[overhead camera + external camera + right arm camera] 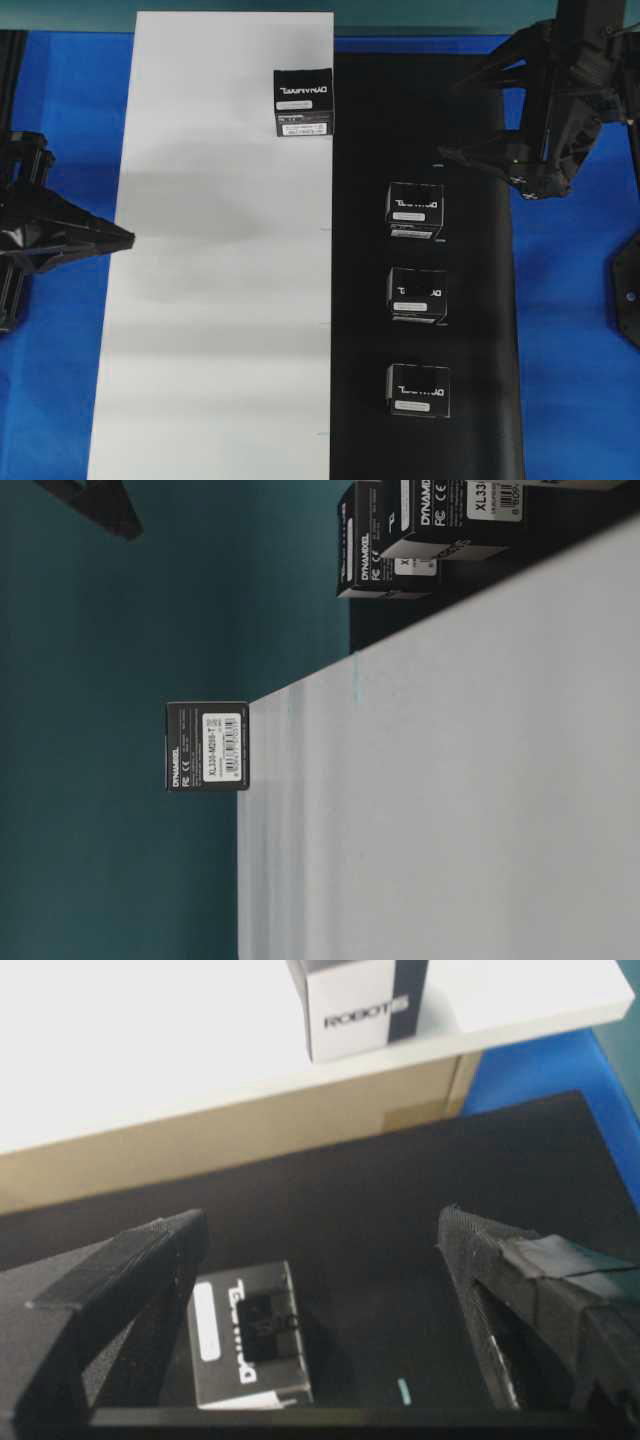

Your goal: Place the box from the black base onto the white base.

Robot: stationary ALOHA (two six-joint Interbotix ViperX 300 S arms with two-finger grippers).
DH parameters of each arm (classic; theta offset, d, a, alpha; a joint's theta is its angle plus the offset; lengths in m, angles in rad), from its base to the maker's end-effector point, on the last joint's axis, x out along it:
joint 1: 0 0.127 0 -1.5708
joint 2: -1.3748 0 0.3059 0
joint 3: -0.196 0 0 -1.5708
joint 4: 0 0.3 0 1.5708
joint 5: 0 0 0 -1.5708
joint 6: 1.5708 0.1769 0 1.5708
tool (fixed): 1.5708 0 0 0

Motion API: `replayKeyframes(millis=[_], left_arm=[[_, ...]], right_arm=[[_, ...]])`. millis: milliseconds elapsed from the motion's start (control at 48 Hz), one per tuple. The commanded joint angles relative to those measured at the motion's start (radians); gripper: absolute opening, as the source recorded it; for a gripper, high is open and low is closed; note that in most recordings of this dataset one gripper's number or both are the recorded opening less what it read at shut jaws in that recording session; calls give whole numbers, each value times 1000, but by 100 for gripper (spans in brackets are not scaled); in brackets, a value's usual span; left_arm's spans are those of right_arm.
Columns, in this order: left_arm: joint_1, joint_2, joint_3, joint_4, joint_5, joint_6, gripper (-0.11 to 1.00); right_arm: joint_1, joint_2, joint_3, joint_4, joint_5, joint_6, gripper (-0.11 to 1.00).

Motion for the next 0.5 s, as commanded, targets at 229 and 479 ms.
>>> replayKeyframes(millis=[229,479], left_arm=[[-9,5,-12,3,-6,3,-7],[-8,-9,-6,3,-3,8,-7]], right_arm=[[5,-9,26,-3,-12,0,100],[5,-8,34,-8,-81,-3,100]])
